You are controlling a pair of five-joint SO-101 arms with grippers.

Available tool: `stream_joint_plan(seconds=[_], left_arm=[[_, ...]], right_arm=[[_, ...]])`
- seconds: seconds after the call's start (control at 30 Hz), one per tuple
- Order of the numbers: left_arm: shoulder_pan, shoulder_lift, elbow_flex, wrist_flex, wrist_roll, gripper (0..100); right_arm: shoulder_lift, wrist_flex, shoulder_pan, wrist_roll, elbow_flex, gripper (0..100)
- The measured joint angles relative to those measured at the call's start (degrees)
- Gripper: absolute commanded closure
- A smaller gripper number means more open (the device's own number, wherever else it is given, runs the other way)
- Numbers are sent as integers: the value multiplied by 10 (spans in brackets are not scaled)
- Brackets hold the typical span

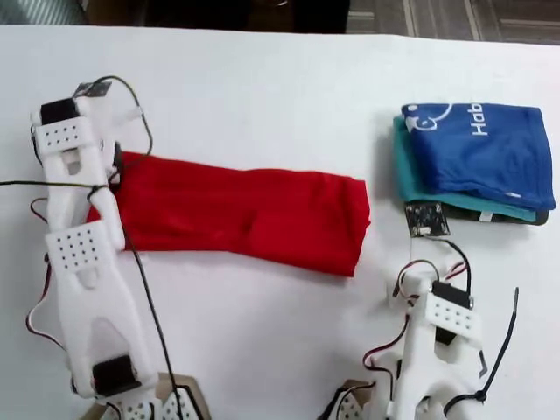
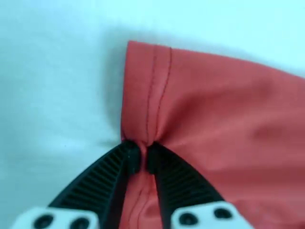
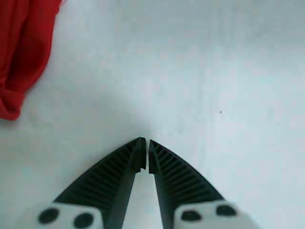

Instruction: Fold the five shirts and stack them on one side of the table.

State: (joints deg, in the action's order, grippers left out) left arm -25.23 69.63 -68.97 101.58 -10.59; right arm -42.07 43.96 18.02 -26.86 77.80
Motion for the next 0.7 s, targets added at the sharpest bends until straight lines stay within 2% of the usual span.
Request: stream_joint_plan(seconds=[0.17, 0.3, 0.53, 0.6, 0.7], left_arm=[[-33, 0, 0, 0, -27, 975], [-89, 3, -10, 0, -51, 975], [-145, 8, -62, 0, -55, 971], [-146, 9, -66, 0, -55, 940], [-147, 9, -66, 0, -55, 834]], right_arm=[[0, 0, 0, 0, 0, 979], [0, 0, 0, 0, 0, 979], [0, 0, 0, 0, 0, 979], [0, 0, 0, 0, 0, 979], [0, 0, 0, 0, 0, 979]])
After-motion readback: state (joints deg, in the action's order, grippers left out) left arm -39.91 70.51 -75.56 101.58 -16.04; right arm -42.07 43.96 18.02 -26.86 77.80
